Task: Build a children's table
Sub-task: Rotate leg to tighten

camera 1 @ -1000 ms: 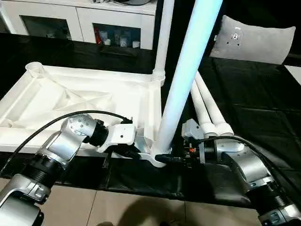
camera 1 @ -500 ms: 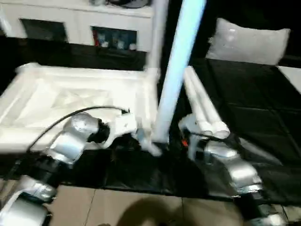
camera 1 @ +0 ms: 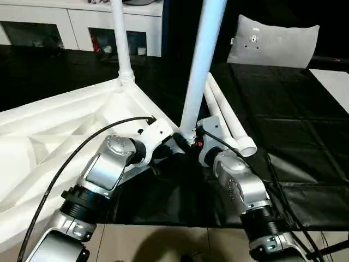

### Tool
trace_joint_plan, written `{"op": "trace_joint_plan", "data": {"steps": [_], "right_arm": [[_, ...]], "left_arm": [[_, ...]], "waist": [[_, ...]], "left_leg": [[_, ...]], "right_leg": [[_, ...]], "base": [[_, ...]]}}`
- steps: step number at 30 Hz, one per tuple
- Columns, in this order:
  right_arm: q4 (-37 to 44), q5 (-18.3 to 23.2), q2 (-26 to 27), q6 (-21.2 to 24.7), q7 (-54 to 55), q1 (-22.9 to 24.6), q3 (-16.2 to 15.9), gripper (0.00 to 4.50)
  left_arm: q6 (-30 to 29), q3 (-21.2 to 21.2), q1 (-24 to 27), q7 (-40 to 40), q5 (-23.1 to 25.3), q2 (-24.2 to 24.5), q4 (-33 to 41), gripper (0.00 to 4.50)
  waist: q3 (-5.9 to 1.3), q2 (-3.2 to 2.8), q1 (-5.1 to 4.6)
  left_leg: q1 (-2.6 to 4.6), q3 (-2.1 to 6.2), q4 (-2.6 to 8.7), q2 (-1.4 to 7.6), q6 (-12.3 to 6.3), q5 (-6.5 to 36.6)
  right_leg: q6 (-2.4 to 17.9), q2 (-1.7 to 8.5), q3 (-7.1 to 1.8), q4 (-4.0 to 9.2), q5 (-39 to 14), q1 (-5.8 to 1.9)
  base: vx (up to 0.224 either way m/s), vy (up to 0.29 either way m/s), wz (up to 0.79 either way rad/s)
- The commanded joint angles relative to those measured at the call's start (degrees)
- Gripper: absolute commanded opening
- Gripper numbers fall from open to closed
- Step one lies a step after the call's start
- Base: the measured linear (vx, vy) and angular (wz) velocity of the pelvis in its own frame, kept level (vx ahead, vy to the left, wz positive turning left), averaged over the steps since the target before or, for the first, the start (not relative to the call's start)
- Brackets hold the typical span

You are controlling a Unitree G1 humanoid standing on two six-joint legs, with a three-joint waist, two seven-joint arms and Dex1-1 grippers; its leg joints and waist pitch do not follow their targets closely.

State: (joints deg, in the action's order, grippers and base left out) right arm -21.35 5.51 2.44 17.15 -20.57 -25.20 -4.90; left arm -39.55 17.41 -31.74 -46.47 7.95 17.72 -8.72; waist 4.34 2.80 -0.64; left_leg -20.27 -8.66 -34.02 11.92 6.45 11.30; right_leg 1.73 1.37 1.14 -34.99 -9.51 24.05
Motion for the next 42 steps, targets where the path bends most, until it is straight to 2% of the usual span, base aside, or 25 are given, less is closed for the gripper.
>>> {"op": "trace_joint_plan", "data": {"steps": [1, 3, 4, 5, 6, 9, 10, 12, 14, 15, 16, 17, 21, 22, 25, 26, 27, 29, 31, 34, 37, 42], "right_arm": [[1.00, 1.81, 0.03, 0.05, -4.43, 1.57, -2.30, 3.81], [1.72, 1.75, -0.74, 0.14, -5.21, 1.99, -2.31, 3.88], [2.16, 1.40, -1.18, -0.31, -5.73, 2.32, -2.21, 3.88], [2.84, 1.61, -1.73, -0.25, -6.49, 2.70, -2.16, 3.98], [4.53, 2.01, -3.24, -0.41, -8.31, 3.66, -2.04, 4.26], [6.91, 2.90, -6.49, -0.98, -12.44, 5.12, -2.32, 4.36], [7.92, 3.69, -9.08, -1.43, -16.11, 5.75, -2.72, 4.44], [8.54, 4.67, -11.48, -1.67, -20.19, 5.93, -2.73, 4.44], [8.83, 5.15, -13.48, -2.46, -23.59, 5.83, -2.70, 4.44], [8.58, 4.84, -14.33, -4.09, -24.88, 5.64, -2.90, 4.44], [8.03, 3.81, -15.91, -6.85, -26.64, 5.26, -3.51, 4.44], [8.04, 3.88, -16.96, -7.35, -28.65, 5.00, -3.96, 4.44], [8.67, 5.08, -19.48, -6.59, -33.89, 4.56, -5.52, 4.44], [8.81, 5.24, -20.75, -6.63, -36.58, 4.48, -6.61, 4.44], [8.27, 4.95, -23.34, -8.54, -43.50, 4.13, -9.35, 4.44], [8.27, 4.95, -23.34, -8.54, -43.50, 4.13, -9.35, 4.44], [7.76, 5.17, -23.05, -9.48, -43.85, 3.94, -9.35, 4.27], [7.41, 5.85, -22.56, -9.20, -44.67, 3.60, -9.59, 4.27], [7.08, 5.98, -22.24, -8.37, -44.97, 3.29, -9.81, 3.94], [6.96, 6.19, -22.19, -8.03, -45.12, 3.17, -9.88, 3.84], [5.64, 5.87, -22.14, -7.99, -45.33, 2.63, -10.29, 3.47], [5.23, 5.84, -22.02, -7.67, -45.73, 2.54, -10.18, 3.20]], "left_arm": [[3.40, 0.04, -1.21, 0.25, 0.26, 0.58, 1.73, 0.00], [3.97, 0.20, -0.99, -0.43, 0.22, 1.18, 1.82, 0.00], [4.09, 0.24, -0.71, -0.94, 0.20, 1.74, 2.04, 0.00], [4.86, 0.33, -0.50, -1.64, 0.09, 2.29, 1.96, 0.00], [6.28, 0.46, 0.02, -3.15, -0.19, 3.52, 1.71, 0.00], [9.98, 1.34, 0.92, -6.38, -0.90, 6.03, 1.11, 0.00], [12.63, 2.20, 1.57, -8.95, -1.81, 7.68, 0.61, 0.00], [16.77, 3.06, 2.12, -11.75, -2.71, 8.99, -0.10, 0.00], [19.79, 3.63, 2.49, -14.13, -3.30, 9.86, -0.70, 0.00], [20.39, 4.19, 2.53, -15.05, -3.06, 10.48, -1.07, 0.00], [24.22, 5.94, 2.38, -17.23, -1.80, 12.22, -2.22, 0.00], [25.99, 6.70, 2.21, -18.82, -1.55, 13.00, -2.90, 0.00], [29.82, 7.52, 1.44, -21.92, -2.04, 14.06, -4.92, 0.00], [31.46, 7.69, 0.95, -23.01, -2.14, 14.29, -5.99, 0.00], [36.27, 8.65, -0.63, -26.96, -2.41, 15.15, -8.98, 0.00], [36.27, 8.65, -0.63, -26.96, -2.41, 15.15, -8.98, 0.00], [37.63, 9.05, -1.03, -27.91, -2.46, 15.35, -9.68, 0.00], [39.37, 9.78, -1.62, -29.20, -2.00, 15.63, -10.40, 0.00], [39.69, 10.05, -1.79, -30.15, -2.06, 15.60, -10.14, 0.00], [39.95, 10.07, -1.88, -30.44, -2.10, 15.52, -10.28, 0.00], [42.03, 10.69, -2.42, -32.33, -2.00, 15.52, -11.12, 0.00], [42.79, 10.78, -2.65, -33.01, -2.03, 15.44, -11.58, 0.00]], "waist": [[-4.12, -0.86, 0.52], [-3.95, -0.84, 0.62], [-3.95, -1.05, 0.62], [-3.92, -1.01, 0.64], [-3.85, -1.30, 0.82], [-3.97, -1.25, 1.22], [-4.02, -1.78, 1.26], [-3.96, -1.37, 1.34], [-3.91, -1.61, 1.59], [-3.90, -1.61, 1.82], [-3.96, -1.50, 2.15], [-3.96, -1.34, 2.23], [-3.91, -1.48, 2.70], [-4.08, -1.49, 2.82], [-4.24, -1.12, 2.92], [-4.23, -1.11, 2.96], [-4.25, -0.98, 2.90], [-4.21, -0.94, 2.87], [-4.24, -0.93, 2.99], [-4.24, -1.01, 3.01], [-4.34, -1.06, 3.11], [-4.36, -1.01, 3.32]], "left_leg": [[-0.35, -0.57, 3.53, 0.24, -1.69, 7.15], [-0.38, -0.58, 3.62, 0.24, -1.63, 7.91], [-0.35, -0.55, 3.64, 0.26, -1.34, 8.48], [-0.29, -0.55, 3.64, 0.27, -1.19, 8.66], [-0.23, -0.54, 3.67, 0.27, -1.01, 9.24], [-0.28, -0.47, 3.72, 0.34, -1.24, 8.97], [-0.19, -0.41, 3.73, 0.40, -1.19, 9.17], [-0.24, -0.47, 3.73, 0.37, -1.39, 9.70], [0.00, -0.54, 3.65, 0.39, -1.76, 10.50], [0.08, -0.56, 3.69, 0.53, -1.64, 10.70], [0.17, -0.59, 3.69, 0.58, -1.50, 10.81], [0.17, -0.61, 3.71, 0.56, -1.50, 10.71], [0.27, -0.62, 3.82, 0.59, -1.25, 10.78], [0.24, -0.59, 3.76, 0.57, -1.22, 10.35], [0.05, -0.64, 3.64, 0.49, -1.93, 9.15], [0.06, -0.65, 3.61, 0.50, -2.00, 9.17], [0.00, -0.66, 3.61, 0.54, -1.95, 8.96], [0.06, -0.67, 3.61, 0.46, -1.83, 9.28], [0.21, -0.63, 3.65, 0.66, -1.51, 9.39], [0.27, -0.68, 3.68, 0.72, -1.24, 9.02], [0.19, -0.70, 3.64, 0.68, -1.30, 8.45], [0.18, -0.74, 3.63, 0.66, -1.15, 7.86]], "right_leg": [[10.61, 4.18, -2.13, 3.81, -8.80, -3.86], [10.48, 4.23, -2.12, 4.00, -10.39, -3.85], [10.38, 4.29, -2.14, 4.12, -11.60, -3.79], [10.25, 4.28, -2.14, 4.15, -12.20, -3.74], [9.98, 4.29, -2.18, 4.37, -13.08, -3.69], [9.68, 4.25, -2.20, 4.18, -12.07, -3.91], [10.24, 4.33, -2.19, 4.06, -11.74, -3.82], [10.46, 4.24, -2.17, 4.22, -12.11, -3.91], [10.31, 4.32, -2.18, 4.39, -13.64, -3.69], [10.39, 4.39, -2.18, 4.42, -14.28, -3.55], [10.15, 4.42, -2.18, 4.40, -14.98, -3.53], [10.08, 4.39, -2.17, 4.42, -15.14, -3.52], [9.98, 4.39, -2.18, 4.33, -15.40, -3.52], [10.09, 4.39, -2.15, 4.19, -14.62, -3.68], [10.55, 4.41, -2.12, 4.01, -12.40, -3.91], [10.52, 4.45, -2.10, 4.05, -12.52, -3.88], [10.66, 4.53, -2.12, 3.96, -12.42, -3.92], [10.40, 4.55, -2.11, 4.14, -14.10, -3.83], [10.26, 4.64, -2.13, 4.07, -15.16, -3.76], [10.73, 4.55, -2.07, 3.91, -13.90, -3.68], [11.03, 4.60, -2.07, 3.74, -12.44, -3.80], [11.23, 4.57, -2.07, 3.58, -11.15, -3.91]], "base": [[0.000, 0.000, 0.00], [0.000, 0.000, 0.00], [0.000, 0.000, 0.00], [0.000, 0.000, 0.00], [0.000, 0.000, 0.00], [0.000, 0.000, 0.00], [0.000, 0.000, 0.00], [0.000, 0.000, 0.00], [0.000, 0.000, 0.00], [0.000, 0.000, 0.00], [0.000, 0.000, 0.00], [0.000, 0.000, 0.00], [0.000, 0.000, 0.00], [0.000, 0.000, 0.00], [0.000, 0.000, 0.00], [0.000, 0.000, 0.00], [0.000, 0.000, 0.00], [0.000, 0.000, 0.00], [0.000, 0.000, 0.00], [0.000, 0.000, 0.00], [0.000, 0.000, 0.00], [0.000, 0.000, 0.00]]}}
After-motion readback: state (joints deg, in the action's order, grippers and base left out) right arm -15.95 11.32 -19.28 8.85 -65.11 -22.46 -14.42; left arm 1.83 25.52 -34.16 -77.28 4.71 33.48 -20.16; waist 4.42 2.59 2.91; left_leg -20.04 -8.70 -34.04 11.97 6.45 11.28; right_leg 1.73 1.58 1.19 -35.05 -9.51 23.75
